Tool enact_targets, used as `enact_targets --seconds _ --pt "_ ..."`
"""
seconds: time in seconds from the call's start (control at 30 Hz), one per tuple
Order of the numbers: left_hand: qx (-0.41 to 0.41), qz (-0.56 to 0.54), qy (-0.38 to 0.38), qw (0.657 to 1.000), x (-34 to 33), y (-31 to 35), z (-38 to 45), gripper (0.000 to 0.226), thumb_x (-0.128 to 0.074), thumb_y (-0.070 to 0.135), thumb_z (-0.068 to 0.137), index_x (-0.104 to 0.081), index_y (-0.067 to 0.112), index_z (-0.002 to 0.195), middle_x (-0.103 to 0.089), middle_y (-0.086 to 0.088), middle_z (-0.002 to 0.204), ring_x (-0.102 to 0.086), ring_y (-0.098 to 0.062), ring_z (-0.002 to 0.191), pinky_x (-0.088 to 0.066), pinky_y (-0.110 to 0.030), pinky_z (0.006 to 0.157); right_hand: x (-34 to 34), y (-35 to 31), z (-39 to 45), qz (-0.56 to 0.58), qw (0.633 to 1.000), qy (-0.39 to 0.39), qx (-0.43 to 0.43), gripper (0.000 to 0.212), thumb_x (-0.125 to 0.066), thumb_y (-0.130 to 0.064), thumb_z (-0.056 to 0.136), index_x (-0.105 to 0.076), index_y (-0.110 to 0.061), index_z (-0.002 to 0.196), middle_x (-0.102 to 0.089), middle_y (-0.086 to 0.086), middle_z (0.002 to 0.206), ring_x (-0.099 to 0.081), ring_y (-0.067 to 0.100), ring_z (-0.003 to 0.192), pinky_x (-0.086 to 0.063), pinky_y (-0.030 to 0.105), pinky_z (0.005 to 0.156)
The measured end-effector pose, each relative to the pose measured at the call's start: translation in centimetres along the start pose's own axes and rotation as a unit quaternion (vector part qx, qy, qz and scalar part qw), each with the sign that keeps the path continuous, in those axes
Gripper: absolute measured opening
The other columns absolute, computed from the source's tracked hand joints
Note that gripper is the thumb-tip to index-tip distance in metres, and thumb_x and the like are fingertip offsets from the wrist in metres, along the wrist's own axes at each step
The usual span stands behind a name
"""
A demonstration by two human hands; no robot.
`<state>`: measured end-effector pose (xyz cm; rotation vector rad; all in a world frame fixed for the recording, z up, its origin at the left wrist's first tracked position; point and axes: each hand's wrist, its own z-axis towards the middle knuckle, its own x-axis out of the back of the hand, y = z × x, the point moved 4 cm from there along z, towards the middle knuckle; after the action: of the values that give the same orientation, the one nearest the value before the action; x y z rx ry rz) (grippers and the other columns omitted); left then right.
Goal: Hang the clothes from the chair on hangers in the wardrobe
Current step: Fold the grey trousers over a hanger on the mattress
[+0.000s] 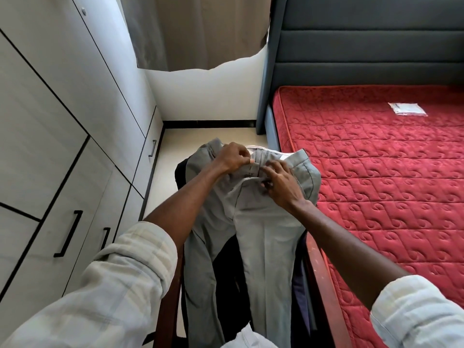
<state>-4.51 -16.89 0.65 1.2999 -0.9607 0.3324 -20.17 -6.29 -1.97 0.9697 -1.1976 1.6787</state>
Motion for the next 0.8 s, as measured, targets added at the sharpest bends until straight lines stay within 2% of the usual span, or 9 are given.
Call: enact_targets --seconds 0.1,0.2,0.27,0.37,0.43,0.53,0.6,0.73,0.8 --pt "0.046 0.116 0.203 0.971 2.6 -1.1 0.1 0.038 -0.067 0.031 0.085 -0.066 0.014 0.119 -0.063 -0.010 0.125 -0.053 -0.027 0.120 -0.037 -0.037 0.103 1.2 1.9 1.2 -0.015 0.994 -0.024 -0.106 0.085 -0.082 -0.035 0.071 -0.041 -0.016 0.144 -0.031 0.014 0.151 -0.025 0.034 0.138 -0.022 0.045 0.110" --pt "0.259 0.078 0.118 0.955 3.8 -4.6 0.2 0.062 -0.059 0.045 0.089 -0.042 0.011 0.138 -0.050 -0.015 0.138 -0.042 -0.034 0.129 -0.035 -0.043 0.106 1.8 4.1 2.7 0.094 0.974 -0.108 -0.177 0.097 -0.078 -0.063 0.065 -0.044 -0.015 0.142 -0.041 0.012 0.145 -0.036 0.029 0.133 -0.031 0.042 0.110" --pt "0.308 0.035 0.046 0.950 4.1 -6.2 0.1 0.067 -0.066 0.048 0.087 -0.044 0.005 0.134 -0.054 -0.017 0.135 -0.048 -0.035 0.125 -0.040 -0.037 0.098 2.5 5.1 3.5 0.161 0.960 -0.111 -0.202 0.093 -0.059 -0.080 0.064 -0.059 -0.011 0.127 -0.057 0.011 0.128 -0.052 0.025 0.117 -0.042 0.037 0.097" --pt "0.276 -0.002 0.068 0.959 5.1 -7.2 0.3 0.051 -0.077 0.040 0.080 -0.065 0.003 0.114 -0.065 -0.015 0.122 -0.060 -0.032 0.112 -0.039 -0.030 0.078 3.3 7.4 4.0 0.140 0.948 -0.021 -0.286 0.066 -0.053 -0.051 0.086 -0.052 -0.004 0.133 -0.050 0.017 0.139 -0.042 0.032 0.130 -0.031 0.040 0.107" --pt "0.250 -0.019 0.113 0.961 5.6 -6.9 0.1 0.034 -0.078 0.034 0.079 -0.072 0.013 0.104 -0.069 -0.008 0.114 -0.059 -0.030 0.110 -0.036 -0.029 0.077 2.9 8.8 3.8 0.108 0.923 -0.036 -0.367 0.064 -0.057 -0.025 0.087 -0.036 -0.004 0.144 -0.041 0.019 0.146 -0.032 0.036 0.137 -0.025 0.044 0.112" --pt "0.188 -0.034 0.161 0.968 5.8 -5.4 -0.6 0.011 -0.071 0.020 0.080 -0.065 0.019 0.089 -0.067 -0.006 0.098 -0.057 -0.028 0.101 -0.032 -0.029 0.077 2.5 9.8 3.2 0.113 0.901 -0.056 -0.416 0.053 -0.069 -0.028 0.081 -0.051 -0.007 0.125 -0.051 0.018 0.134 -0.037 0.037 0.131 -0.031 0.046 0.108" --pt "0.159 -0.083 0.171 0.969 5.6 -4.5 -1.2 0.020 -0.065 0.009 0.081 -0.048 0.021 0.080 -0.057 0.000 0.085 -0.053 -0.024 0.087 -0.030 -0.027 0.069 2.5 10.1 3.0 0.123 0.890 -0.039 -0.438 0.042 -0.073 -0.032 0.077 -0.060 -0.010 0.111 -0.054 0.017 0.128 -0.039 0.037 0.127 -0.033 0.045 0.107" --pt "0.117 -0.111 0.128 0.979 5.5 -2.8 -3.1 0.045 -0.078 0.015 0.079 -0.053 0.011 0.116 -0.058 -0.001 0.097 -0.054 -0.020 0.087 -0.037 -0.026 0.073 3.7 9.3 2.1 0.169 0.892 0.023 -0.418 0.014 -0.061 -0.017 0.079 -0.053 -0.016 0.090 -0.061 0.015 0.103 -0.054 0.035 0.107 -0.039 0.042 0.095" --pt "0.103 -0.088 0.133 0.982 5.7 -2.0 -4.2 0.046 -0.082 0.023 0.077 -0.061 0.012 0.115 -0.064 -0.004 0.101 -0.058 -0.021 0.091 -0.040 -0.027 0.075 4.8 8.4 1.1 0.209 0.897 0.071 -0.384 0.013 -0.059 -0.014 0.081 -0.048 -0.014 0.088 -0.058 0.012 0.086 -0.059 0.034 0.090 -0.043 0.042 0.080"
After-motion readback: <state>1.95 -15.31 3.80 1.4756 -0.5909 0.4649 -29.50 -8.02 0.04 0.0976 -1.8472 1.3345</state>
